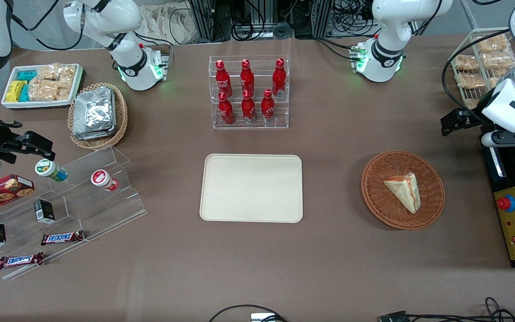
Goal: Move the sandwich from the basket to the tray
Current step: 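Move the left gripper over the wrapped sandwich in the wicker basket, then lower the open left gripper around the sandwich and close it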
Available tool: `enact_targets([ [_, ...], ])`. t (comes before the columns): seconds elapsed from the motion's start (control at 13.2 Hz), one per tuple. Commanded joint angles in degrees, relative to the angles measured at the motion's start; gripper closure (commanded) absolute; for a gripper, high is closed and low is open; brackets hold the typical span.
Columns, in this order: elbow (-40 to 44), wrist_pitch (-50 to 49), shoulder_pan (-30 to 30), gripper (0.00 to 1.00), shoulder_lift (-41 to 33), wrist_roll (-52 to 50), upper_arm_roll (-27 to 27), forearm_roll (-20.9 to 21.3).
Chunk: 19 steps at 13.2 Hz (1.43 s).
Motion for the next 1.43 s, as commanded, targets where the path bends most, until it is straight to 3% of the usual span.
enact_targets([
  [0.0, 0.1, -0.5, 0.0, 0.0, -0.4, -1.2, 0.0, 0.4],
  [0.23, 0.3, -0.5, 0.3, 0.0, 0.7, -2.5, 0.2, 0.4],
  [0.53, -1.4, 2.4, 0.6, 0.0, 4.3, -12.7, 0.4, 0.0],
  [0.83, -12.4, 16.6, 0.8, 0.0, 5.1, -21.8, 0.6, -0.7],
  [1.06, -14.5, 23.2, 0.6, 0.0, 9.9, -30.5, 0.6, -2.1],
  [1.36, -20.2, 34.7, 0.5, 0.0, 13.4, -34.0, 0.6, -2.2],
])
